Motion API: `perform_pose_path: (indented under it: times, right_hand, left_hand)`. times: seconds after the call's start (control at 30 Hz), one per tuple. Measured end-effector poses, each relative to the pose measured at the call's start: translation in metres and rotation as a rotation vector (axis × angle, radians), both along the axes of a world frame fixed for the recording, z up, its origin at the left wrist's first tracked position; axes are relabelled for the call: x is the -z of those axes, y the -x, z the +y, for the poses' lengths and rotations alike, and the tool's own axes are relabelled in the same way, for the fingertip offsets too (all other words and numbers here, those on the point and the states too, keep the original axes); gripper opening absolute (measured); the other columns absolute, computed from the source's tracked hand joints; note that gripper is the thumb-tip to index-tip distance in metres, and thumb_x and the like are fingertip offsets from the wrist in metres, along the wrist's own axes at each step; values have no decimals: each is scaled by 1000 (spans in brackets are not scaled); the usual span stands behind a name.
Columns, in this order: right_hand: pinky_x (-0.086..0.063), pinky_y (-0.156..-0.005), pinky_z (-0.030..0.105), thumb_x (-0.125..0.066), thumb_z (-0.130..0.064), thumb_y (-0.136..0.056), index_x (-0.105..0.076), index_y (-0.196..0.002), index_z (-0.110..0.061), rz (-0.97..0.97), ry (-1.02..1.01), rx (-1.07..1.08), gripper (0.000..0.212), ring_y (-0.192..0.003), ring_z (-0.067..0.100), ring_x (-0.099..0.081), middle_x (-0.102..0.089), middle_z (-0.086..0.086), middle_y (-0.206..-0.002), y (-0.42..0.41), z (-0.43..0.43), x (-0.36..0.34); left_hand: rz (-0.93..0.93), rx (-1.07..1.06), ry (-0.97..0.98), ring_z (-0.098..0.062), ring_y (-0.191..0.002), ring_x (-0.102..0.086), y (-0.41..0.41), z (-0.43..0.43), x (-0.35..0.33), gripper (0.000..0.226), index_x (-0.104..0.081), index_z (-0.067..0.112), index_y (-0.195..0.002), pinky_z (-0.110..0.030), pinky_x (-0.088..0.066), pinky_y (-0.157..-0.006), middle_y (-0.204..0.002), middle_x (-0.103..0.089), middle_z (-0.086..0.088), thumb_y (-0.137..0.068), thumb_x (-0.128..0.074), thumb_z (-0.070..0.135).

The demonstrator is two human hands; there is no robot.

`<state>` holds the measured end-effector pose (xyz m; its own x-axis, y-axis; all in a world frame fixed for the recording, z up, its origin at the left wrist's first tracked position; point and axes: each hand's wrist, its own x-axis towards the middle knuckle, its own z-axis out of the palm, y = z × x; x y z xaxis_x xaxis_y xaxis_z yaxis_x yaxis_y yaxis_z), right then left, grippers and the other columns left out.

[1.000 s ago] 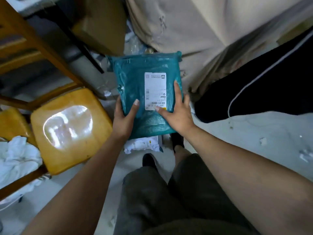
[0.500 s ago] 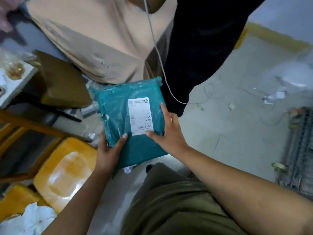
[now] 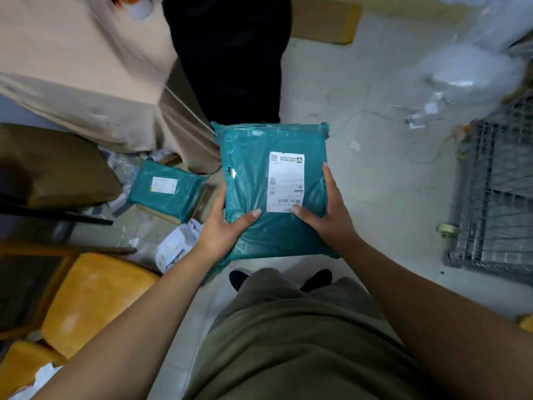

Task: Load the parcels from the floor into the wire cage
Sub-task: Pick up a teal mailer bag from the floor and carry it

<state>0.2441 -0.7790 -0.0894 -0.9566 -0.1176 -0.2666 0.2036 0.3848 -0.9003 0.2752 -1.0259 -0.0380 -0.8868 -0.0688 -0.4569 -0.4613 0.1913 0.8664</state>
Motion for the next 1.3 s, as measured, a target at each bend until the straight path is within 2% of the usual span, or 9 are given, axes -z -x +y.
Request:
perform_pose_path:
  times: [0.07, 0.13, 0.33, 0.53, 0.7, 0.8, 0.93, 1.07, 1.3]
  right_hand:
    - [-30, -122, 43, -81, -56, -81, -6, -161, -45, -17, -22, 65, 110, -150, 5, -27, -25, -20, -165, 2, 44, 1]
    - [-32, -122, 44, -80, -59, -80, -6, -160, -47, -20, -45, 115, 110, -149, 7, -30, -26, -20, -165, 4, 87, 2]
    - [-37, -114, 32, -83, -46, -83, -8, -160, -48, -1, -35, 264, 107, -139, 0, -37, -32, -28, -151, 14, 182, -2]
    - [-42, -116, 47, -83, -46, -81, -10, -158, -53, -23, -28, 435, 107, -141, 10, -42, -37, -12, -157, 41, 258, 6]
    - [-37, -119, 48, -83, -50, -79, -5, -160, -50, -27, -98, 505, 112, -145, 10, -36, -33, -10, -159, 85, 308, 17]
    - [-35, -119, 44, -87, -48, -75, -5, -160, -47, -61, -149, 533, 118, -143, 10, -35, -34, -6, -156, 113, 336, 20]
    - [-32, -113, 31, -86, -50, -75, -3, -160, -48, -128, -196, 579, 119, -142, 13, -36, -29, -5, -157, 142, 372, 15]
    - [-35, -116, 40, -86, -50, -76, -2, -160, -49, -148, -188, 645, 118, -143, 19, -37, -26, -6, -159, 165, 409, 13]
    - [-38, -115, 52, -83, -55, -77, 4, -159, -51, -219, -245, 650, 119, -146, 33, -36, -17, 1, -167, 213, 480, 26]
  left_hand:
    - [-25, 60, 3, -2, -112, -68, 15, 40, 2, 83, -39, 36, -153, -20, -58, -88, -130, -67, 16, -84, -85, 32]
    - [-38, 126, 4, -2, -113, -68, 30, 76, 8, 84, -40, 35, -153, -21, -58, -89, -131, -67, 16, -82, -86, 36]
    - [-8, 268, 87, 17, -103, -61, 75, 191, 26, 76, -34, 25, -154, -27, -53, -102, -127, -63, 17, -92, -77, 26]
    - [7, 460, 167, -7, -112, -69, 150, 266, 35, 88, -39, 43, -148, -44, -55, -102, -126, -68, 20, -74, -85, 52]
    - [16, 693, 191, -18, -126, -62, 226, 323, 29, 121, 7, 68, -150, -44, -53, -104, -147, -53, 15, -78, -87, 47]
    - [62, 874, 306, -23, -126, -60, 272, 360, 30, 120, 13, 66, -151, -44, -53, -104, -148, -47, 16, -83, -84, 42]
    - [4, 961, 418, -23, -121, -63, 324, 411, 34, 116, 1, 58, -157, -33, -51, -98, -144, -57, 8, -80, -85, 44]
    - [-8, 1054, 450, -28, -126, -61, 361, 462, 35, 114, 2, 54, -159, -44, -52, -105, -152, -52, 3, -83, -83, 45]
    - [5, 1133, 511, -36, -136, -53, 409, 547, 49, 116, 10, 48, -160, -49, -49, -107, -162, -40, -3, -87, -80, 42]
